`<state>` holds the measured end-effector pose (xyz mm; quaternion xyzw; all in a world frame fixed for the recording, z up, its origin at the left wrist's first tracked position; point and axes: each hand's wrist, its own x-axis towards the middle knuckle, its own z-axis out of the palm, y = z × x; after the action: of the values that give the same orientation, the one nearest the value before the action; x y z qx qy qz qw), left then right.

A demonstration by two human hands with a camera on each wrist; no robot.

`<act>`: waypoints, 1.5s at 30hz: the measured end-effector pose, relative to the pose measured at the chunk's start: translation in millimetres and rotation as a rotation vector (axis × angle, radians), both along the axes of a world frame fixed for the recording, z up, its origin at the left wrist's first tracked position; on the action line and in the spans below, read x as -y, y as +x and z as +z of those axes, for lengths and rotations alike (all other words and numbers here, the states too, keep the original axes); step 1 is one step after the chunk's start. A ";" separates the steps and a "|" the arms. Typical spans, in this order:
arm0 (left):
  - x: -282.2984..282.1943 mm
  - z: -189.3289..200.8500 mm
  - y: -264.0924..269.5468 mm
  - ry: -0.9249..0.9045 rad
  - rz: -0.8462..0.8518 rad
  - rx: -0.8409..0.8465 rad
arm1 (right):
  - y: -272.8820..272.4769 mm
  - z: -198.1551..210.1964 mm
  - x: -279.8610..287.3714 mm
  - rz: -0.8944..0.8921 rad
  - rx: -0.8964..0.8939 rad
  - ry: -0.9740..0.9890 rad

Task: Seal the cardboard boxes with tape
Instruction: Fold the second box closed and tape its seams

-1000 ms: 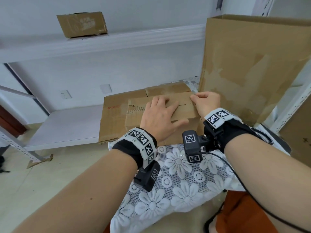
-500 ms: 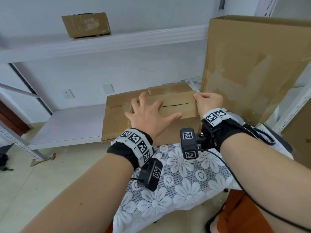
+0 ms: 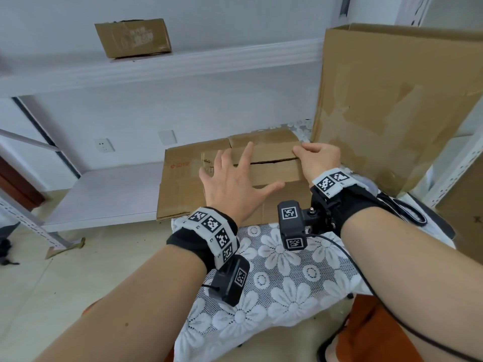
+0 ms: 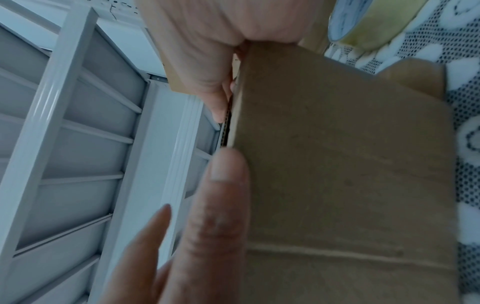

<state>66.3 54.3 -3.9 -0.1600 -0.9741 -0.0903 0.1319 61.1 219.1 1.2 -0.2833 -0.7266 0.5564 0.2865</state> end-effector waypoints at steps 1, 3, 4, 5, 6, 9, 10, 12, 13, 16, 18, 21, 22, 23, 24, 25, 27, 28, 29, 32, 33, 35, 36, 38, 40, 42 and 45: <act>0.5 -0.7 -0.7 -0.018 -0.002 -0.007 | 0.6 0.2 -0.1 0.003 0.002 0.005; 1.6 -1.7 -2.1 -0.051 -0.007 -0.017 | 0.7 0.4 -1.1 0.012 0.001 0.002; 2.3 -1.6 -2.5 -0.068 -0.012 -0.018 | 1.2 0.7 -1.3 0.015 -0.002 -0.001; 3.1 -1.3 -2.5 -0.087 -0.018 -0.013 | 1.7 0.6 -1.1 0.017 -0.004 -0.005; 3.6 -0.8 -2.5 -0.110 -0.022 -0.007 | 1.7 -0.2 -1.0 0.015 -0.009 -0.013; 2.6 0.1 -2.0 -0.200 -0.032 -0.015 | 1.7 -3.8 -0.1 -0.004 -0.021 -0.014; 1.6 0.3 -2.3 -0.214 -0.039 -0.019 | 1.8 -4.4 0.3 -0.016 -0.024 -0.004; 0.3 0.3 -3.4 -0.204 -0.070 -0.008 | 1.7 -4.6 0.1 -0.035 -0.031 0.007; 0.0 0.3 -4.0 -0.192 -0.094 -0.006 | 1.6 -4.1 -0.1 -0.043 -0.033 0.009; -1.5 -0.2 -5.6 -0.163 -0.158 -0.030 | 1.4 -3.1 -1.3 -0.058 -0.036 0.000; -3.5 -0.5 -6.0 -0.165 -0.174 -0.044 | 0.5 -3.7 -1.5 -0.062 -0.038 -0.003; -5.4 1.0 -7.1 -0.153 -0.206 -0.041 | -0.3 -6.6 0.7 -0.060 -0.032 0.021; -5.6 1.8 -7.5 -0.144 -0.215 -0.028 | -0.6 -7.4 0.9 -0.059 -0.031 0.030; -5.6 2.5 -8.1 -0.142 -0.226 -0.021 | -1.0 -8.1 1.0 -0.059 -0.032 0.037; -5.7 2.6 -8.7 -0.147 -0.240 -0.026 | -1.2 -8.3 0.5 -0.057 -0.034 0.043; -6.0 2.6 -8.8 -0.157 -0.257 -0.038 | -1.4 -8.8 -0.3 -0.052 -0.034 0.052; -6.4 0.9 -9.2 -0.173 -0.280 -0.054 | -2.0 -9.5 -1.8 -0.037 -0.027 0.086; -6.6 -0.4 -9.1 -0.173 -0.280 -0.051 | -1.8 -10.0 -2.6 -0.029 -0.026 0.103; -6.8 -1.8 -9.1 -0.168 -0.282 -0.048 | -1.8 -10.7 -3.2 -0.024 -0.028 0.114; -11.3 -4.9 -9.6 -0.159 -0.310 -0.072 | -0.6 -11.2 -5.3 -0.008 -0.014 0.117; -13.6 -4.1 -10.2 -0.165 -0.309 -0.090 | -0.3 -11.1 -6.0 0.005 -0.009 0.118; -18.9 -0.9 -11.8 -0.190 -0.293 -0.120 | 0.0 -10.0 -8.4 0.028 -0.002 0.120; -20.9 0.5 -12.7 -0.206 -0.284 -0.122 | 0.1 -9.6 -10.0 0.039 -0.003 0.111; -23.7 2.2 -14.4 -0.253 -0.266 -0.122 | 0.1 -9.1 -13.2 0.066 -0.003 0.090; -25.6 2.5 -15.6 -0.287 -0.247 -0.134 | 0.6 -8.9 -14.3 0.092 0.004 0.080; -28.9 3.9 -17.3 -0.272 -0.240 -0.118 | 0.2 -9.0 -15.2 0.089 0.004 0.065; -33.1 6.3 -20.8 -0.253 -0.242 -0.020 | 0.4 -11.1 -25.7 -0.043 0.021 0.065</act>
<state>45.5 87.4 2.4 -0.2922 -0.9499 0.0196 0.1087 61.5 244.8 -9.9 -0.2954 -0.7409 0.5234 0.3000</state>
